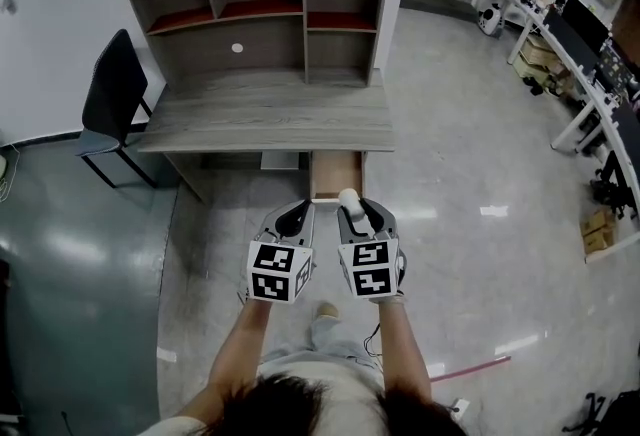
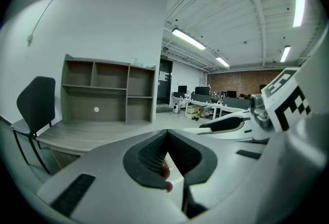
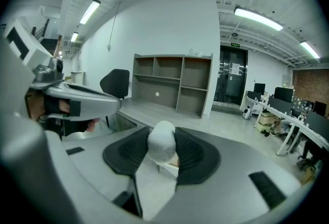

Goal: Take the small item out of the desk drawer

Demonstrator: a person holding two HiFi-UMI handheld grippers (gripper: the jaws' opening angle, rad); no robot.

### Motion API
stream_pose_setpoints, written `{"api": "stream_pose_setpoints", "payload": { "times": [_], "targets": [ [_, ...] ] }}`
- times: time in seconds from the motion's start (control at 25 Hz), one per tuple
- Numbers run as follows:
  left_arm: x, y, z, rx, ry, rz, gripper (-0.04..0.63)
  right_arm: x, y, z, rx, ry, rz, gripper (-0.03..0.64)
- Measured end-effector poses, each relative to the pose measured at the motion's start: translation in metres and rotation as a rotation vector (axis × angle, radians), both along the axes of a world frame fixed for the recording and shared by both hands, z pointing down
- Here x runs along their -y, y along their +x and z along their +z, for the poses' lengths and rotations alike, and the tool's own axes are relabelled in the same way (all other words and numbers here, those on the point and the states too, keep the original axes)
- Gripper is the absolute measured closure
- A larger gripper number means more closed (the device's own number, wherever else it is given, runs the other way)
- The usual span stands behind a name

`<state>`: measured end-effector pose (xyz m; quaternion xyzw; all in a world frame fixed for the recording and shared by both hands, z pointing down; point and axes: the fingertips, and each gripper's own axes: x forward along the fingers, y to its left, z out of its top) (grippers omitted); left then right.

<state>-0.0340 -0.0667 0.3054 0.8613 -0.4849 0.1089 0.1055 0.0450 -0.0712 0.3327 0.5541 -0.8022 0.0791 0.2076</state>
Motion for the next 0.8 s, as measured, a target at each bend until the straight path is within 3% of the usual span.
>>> {"api": "stream_pose_setpoints", "payload": {
  "times": [0.8],
  "targets": [
    [-0.078, -0.032, -0.042, -0.024, 0.100, 0.015, 0.583, -0.073, -0.018, -0.050, -0.012, 0.121, 0.031, 0.448]
  ]
}}
